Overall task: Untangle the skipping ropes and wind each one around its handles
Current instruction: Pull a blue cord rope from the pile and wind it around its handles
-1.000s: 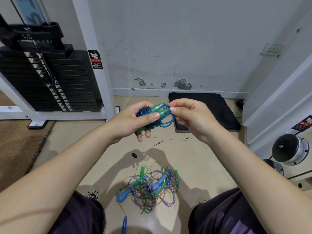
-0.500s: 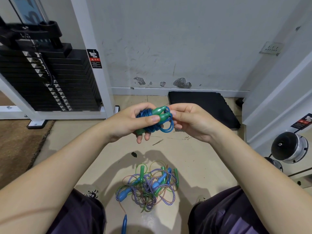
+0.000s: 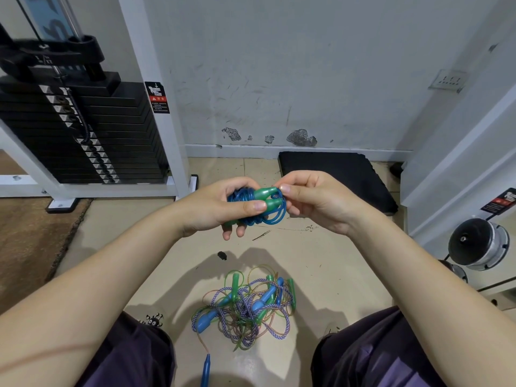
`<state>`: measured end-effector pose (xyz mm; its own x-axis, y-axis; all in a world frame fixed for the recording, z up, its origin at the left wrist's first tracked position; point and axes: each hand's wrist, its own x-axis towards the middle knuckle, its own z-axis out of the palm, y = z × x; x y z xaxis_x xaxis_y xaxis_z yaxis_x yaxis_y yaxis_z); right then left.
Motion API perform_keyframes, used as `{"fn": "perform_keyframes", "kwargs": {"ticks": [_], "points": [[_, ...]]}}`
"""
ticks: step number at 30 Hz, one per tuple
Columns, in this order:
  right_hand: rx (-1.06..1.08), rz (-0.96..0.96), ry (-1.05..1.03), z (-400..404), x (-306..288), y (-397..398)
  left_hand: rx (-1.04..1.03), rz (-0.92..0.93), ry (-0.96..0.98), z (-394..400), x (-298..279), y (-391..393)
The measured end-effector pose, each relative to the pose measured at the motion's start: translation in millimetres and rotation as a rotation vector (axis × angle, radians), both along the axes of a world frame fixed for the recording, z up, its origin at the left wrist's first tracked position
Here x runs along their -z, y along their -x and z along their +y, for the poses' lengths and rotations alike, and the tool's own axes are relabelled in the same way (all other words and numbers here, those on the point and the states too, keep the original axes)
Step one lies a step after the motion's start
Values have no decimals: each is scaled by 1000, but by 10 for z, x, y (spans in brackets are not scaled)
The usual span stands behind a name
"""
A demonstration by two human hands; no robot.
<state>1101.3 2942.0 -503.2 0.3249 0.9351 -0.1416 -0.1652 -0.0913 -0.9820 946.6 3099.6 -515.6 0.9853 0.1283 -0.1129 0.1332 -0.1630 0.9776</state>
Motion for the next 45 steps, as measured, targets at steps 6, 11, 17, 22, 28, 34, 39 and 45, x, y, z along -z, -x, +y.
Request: {"fn": "perform_keyframes", "kwargs": {"ticks": [6,11,17,22,28,34,39,45], "points": [[39,78,-24,25,35,14,-36,-9,-13,26,-1,-23],[56,169,0,51,97,19,-39,-2,-30,30,-3,-29],[68,225,-21,50,72,40,-57,-12,-16,30,-13,-34],[23,80,-22,5,18,43,-69,36,-57,44,-15,-32],[18,-215,41,23,80,77,-80,123,-174,2,22,-41],[52,-355,110,50,115,93,-96,147,-232,-26,58,-54],[130,-224,63,72,143,101,-131,136,-223,-20,25,-74],[28,-181,14,58,145,96,-93,131,-228,-13,20,-58]]}}
